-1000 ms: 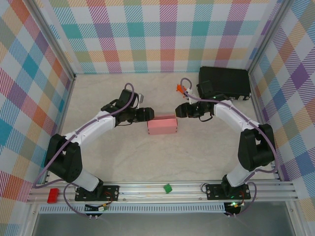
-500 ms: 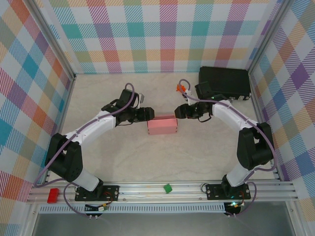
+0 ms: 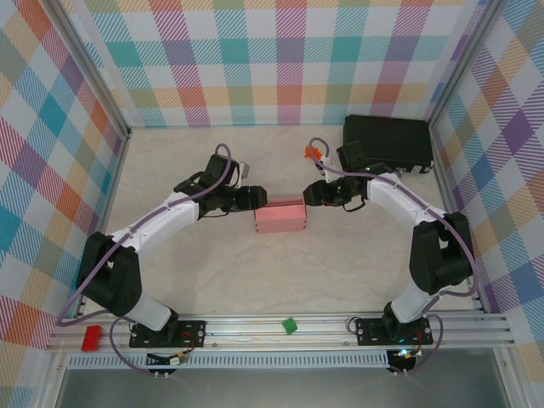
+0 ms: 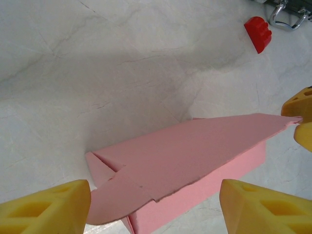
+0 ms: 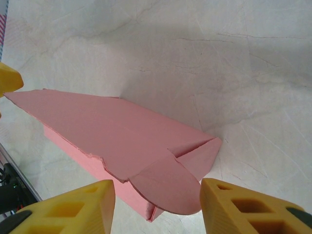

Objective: Fold the paper box

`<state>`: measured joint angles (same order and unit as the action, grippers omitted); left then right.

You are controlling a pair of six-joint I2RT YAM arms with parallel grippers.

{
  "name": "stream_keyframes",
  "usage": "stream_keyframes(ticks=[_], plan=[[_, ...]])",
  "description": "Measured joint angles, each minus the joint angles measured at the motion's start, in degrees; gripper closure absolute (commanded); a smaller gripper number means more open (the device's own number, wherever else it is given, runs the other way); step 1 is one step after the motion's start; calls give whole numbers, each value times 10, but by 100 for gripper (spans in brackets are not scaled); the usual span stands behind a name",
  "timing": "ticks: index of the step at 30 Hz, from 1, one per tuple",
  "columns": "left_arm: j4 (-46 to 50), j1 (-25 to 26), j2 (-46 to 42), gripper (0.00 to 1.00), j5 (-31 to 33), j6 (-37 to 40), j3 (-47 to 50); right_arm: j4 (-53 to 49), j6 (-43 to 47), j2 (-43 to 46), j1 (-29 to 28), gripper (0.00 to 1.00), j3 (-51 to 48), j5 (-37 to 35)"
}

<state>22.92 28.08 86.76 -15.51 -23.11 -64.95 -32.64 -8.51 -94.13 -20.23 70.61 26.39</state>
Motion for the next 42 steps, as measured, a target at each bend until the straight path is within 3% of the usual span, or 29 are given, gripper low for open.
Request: stream_keyframes(ticks=[7,15,21,28,33,42], plan=[[12,0,-16,30,4,9,4,0,3,5,0,50,0,-6],[45,0,-56,30,42,78,16,-12,39,11,0,50,0,-13],[42,-1,-50,28,31,115,19,-20,50,9,0,54,0,-11],[35,-1,-9,33,-7,120,19,-20,49,9,0,57,0,3],[21,0,2,44,-29,107,19,-19,47,7,-1,59,0,13],[7,0,2,45,-46,93,19,-17,40,0,-1,60,0,18]])
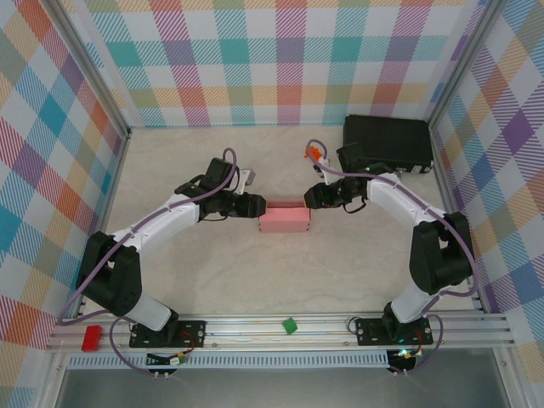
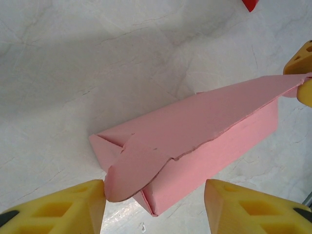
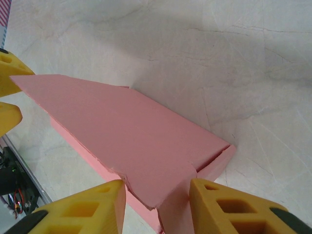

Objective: Fold the paper box

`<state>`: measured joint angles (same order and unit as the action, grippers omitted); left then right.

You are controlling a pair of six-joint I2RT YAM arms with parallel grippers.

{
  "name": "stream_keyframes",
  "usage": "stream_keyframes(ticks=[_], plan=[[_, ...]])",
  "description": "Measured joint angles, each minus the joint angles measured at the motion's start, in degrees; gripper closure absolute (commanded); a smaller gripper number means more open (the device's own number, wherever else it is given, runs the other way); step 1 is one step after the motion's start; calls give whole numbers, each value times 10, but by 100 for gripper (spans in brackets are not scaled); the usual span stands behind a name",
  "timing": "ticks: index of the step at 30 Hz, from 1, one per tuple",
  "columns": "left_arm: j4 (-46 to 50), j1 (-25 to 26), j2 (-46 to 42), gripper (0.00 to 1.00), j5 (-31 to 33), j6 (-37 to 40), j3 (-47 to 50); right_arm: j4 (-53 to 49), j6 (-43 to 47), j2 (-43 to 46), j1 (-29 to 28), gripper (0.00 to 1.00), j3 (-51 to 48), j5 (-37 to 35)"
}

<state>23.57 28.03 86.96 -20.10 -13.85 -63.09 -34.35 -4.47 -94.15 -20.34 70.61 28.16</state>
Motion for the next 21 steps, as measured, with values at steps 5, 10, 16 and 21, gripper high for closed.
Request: stream_keyframes(ticks=[5,10,16,21], plan=[[0,0,0,45,0,-2,0,0,-10,0,0,60,0,-10],[-7,0,0,52,-7,-15,0,2,-26,0,0,60,0,-13],[-30,0,0,57,-24,-33,0,9,-52,0,-1,62,0,-14],[-33,0,0,61,-35,-40,0,16,-68,0,-7,63,0,-16]])
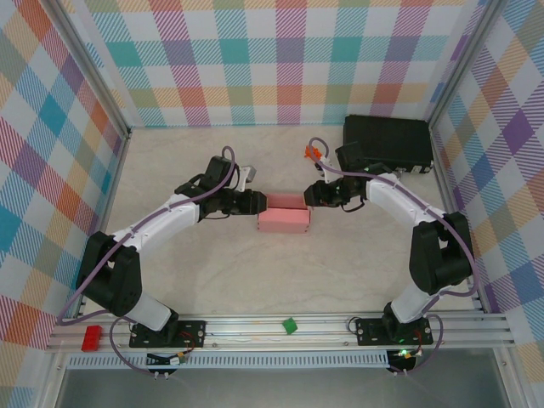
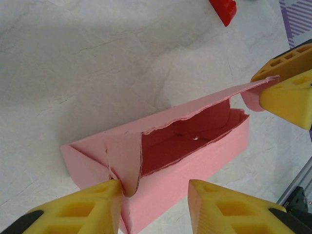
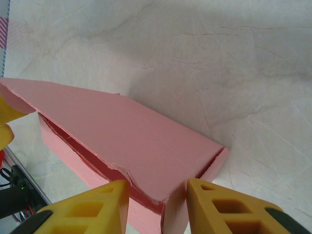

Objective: Fold the paper box

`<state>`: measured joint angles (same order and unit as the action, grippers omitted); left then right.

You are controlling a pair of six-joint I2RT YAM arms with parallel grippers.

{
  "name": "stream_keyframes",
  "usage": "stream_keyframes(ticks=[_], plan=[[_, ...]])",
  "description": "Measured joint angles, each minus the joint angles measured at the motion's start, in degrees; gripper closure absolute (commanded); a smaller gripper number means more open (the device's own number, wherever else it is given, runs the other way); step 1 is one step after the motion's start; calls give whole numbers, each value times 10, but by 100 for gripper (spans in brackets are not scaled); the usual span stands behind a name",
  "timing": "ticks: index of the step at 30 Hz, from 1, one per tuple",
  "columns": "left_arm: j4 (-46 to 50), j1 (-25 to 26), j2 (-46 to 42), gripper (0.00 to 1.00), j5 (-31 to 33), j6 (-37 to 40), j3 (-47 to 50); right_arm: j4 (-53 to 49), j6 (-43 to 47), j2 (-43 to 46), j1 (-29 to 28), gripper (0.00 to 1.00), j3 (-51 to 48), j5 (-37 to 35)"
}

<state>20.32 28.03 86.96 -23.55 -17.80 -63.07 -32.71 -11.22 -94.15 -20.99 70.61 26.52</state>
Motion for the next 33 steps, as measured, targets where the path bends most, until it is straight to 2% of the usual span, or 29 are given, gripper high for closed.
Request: stream_keyframes(ticks=[11,21,27,33], plan=[[5,0,7,60,10,0,7,1,-3,0,-8,62,-2,-17],[21,0,8,51,37,10,6,1,0,0,-8,52,-4,-34],[38,0,0,43,57,24,5,1,10,0,-8,44,-4,-40],[55,0,-47,42,81,29,6,1,21,9,-8,38,-4,-49]])
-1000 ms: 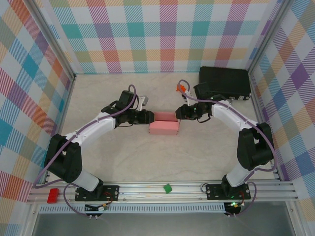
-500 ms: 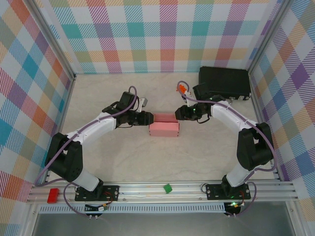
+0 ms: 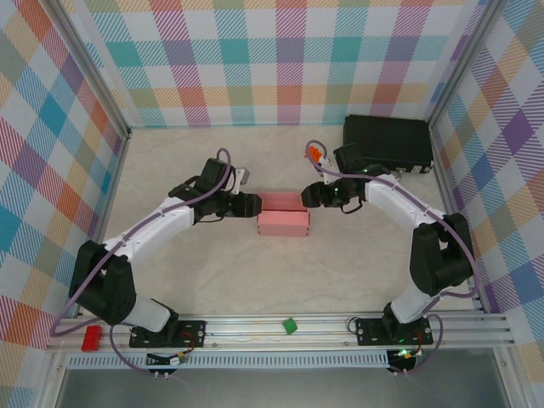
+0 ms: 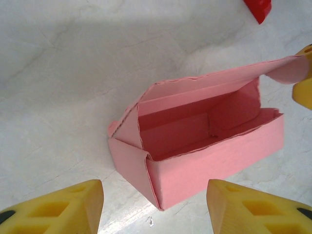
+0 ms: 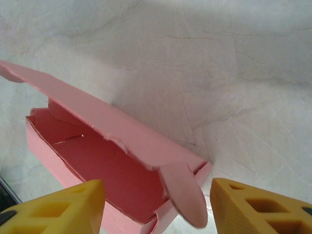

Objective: Fold the paper box

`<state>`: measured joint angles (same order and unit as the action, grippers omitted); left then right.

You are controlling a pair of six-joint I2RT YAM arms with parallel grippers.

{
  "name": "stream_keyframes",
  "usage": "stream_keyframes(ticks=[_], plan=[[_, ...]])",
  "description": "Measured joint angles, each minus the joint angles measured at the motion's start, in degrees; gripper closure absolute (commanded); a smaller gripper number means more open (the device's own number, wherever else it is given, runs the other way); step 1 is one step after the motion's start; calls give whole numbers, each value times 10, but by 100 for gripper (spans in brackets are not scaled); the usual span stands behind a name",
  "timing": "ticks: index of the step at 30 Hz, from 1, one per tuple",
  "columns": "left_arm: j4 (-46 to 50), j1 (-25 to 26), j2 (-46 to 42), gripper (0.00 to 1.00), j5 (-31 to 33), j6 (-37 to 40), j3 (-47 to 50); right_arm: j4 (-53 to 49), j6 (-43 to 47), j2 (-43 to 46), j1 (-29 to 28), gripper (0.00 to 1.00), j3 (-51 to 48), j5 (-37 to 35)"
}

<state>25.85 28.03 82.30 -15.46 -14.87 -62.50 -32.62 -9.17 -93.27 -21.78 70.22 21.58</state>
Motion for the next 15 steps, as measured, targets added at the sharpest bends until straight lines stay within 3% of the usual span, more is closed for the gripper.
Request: stream_keyframes(ticks=[5,11,15], plan=[[4,5,-51,43,10,-1,9,0,11,13,0,38,0,-8],[-10,54,-84,46,2,-7,58,2,23,13,0,62,0,-4],[-31,87,-83,48,-16,-23,100,2,26,10,0,69,0,-1]])
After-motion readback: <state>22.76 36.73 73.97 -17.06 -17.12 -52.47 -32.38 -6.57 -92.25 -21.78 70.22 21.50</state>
